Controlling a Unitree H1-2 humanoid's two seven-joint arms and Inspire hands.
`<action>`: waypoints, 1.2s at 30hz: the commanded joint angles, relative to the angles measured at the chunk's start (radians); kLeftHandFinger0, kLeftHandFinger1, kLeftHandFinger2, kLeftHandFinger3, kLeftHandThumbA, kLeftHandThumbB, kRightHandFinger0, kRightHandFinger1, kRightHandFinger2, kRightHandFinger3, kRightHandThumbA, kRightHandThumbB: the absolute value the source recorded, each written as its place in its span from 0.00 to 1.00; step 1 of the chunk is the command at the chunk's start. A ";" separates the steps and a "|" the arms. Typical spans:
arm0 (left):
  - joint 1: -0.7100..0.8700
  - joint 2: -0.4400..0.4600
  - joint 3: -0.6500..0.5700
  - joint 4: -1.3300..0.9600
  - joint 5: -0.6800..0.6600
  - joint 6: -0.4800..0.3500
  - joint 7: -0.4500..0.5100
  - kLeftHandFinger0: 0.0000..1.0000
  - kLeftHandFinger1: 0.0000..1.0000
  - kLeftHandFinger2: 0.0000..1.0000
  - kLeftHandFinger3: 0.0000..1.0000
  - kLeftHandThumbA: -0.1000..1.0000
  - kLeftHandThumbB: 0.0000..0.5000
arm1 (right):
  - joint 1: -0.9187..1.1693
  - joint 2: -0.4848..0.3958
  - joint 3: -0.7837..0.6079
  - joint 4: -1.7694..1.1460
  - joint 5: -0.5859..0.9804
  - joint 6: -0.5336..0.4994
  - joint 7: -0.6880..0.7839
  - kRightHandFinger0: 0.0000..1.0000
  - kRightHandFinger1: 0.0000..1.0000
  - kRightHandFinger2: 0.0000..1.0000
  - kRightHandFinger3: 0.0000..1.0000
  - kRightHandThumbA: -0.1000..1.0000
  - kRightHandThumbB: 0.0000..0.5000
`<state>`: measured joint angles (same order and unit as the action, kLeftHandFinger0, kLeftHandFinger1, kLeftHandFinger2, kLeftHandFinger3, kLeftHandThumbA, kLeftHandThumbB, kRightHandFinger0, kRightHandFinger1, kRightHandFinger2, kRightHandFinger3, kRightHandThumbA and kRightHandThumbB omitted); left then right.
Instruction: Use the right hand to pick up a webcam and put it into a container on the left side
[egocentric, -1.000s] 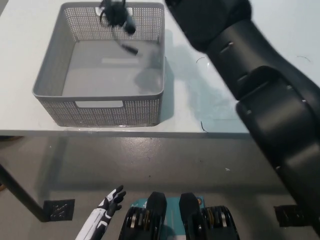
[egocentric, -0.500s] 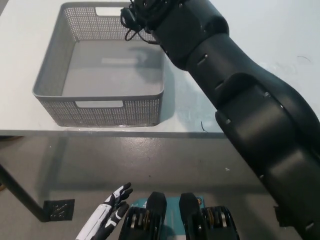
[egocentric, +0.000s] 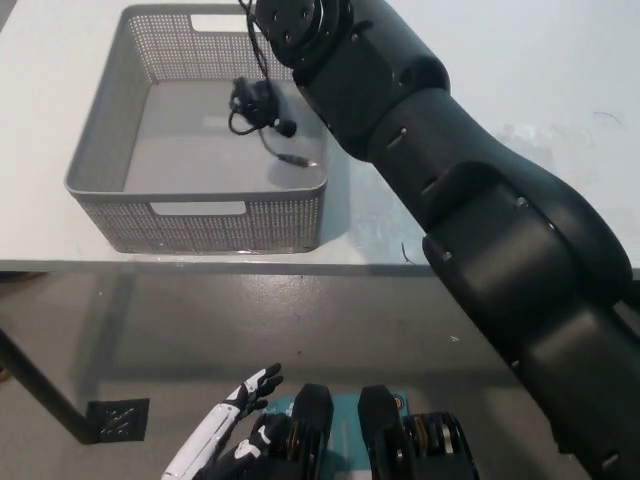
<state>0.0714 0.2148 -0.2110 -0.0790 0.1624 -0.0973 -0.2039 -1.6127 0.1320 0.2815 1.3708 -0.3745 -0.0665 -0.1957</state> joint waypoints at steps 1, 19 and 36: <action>-0.012 0.019 -0.004 -0.041 0.015 0.010 -0.019 1.00 1.00 1.00 1.00 0.87 0.17 | -0.053 -0.010 0.019 -0.011 -0.018 -0.021 -0.055 0.00 0.24 0.70 0.87 0.00 0.48; -0.031 0.040 -0.008 -0.052 0.011 0.021 -0.060 1.00 1.00 1.00 1.00 0.86 0.14 | -0.084 -0.057 0.079 -0.034 -0.015 0.158 0.302 1.00 1.00 1.00 1.00 1.00 0.94; -0.032 0.040 -0.010 -0.032 0.022 0.004 -0.056 1.00 1.00 1.00 1.00 0.86 0.11 | -0.067 -0.130 0.061 -0.179 -0.005 0.148 0.350 1.00 1.00 1.00 1.00 1.00 0.92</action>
<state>0.0489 0.2425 -0.2183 -0.0998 0.1749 -0.0742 -0.2549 -1.6117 0.0651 0.3539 1.2984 -0.3851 0.0924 0.1221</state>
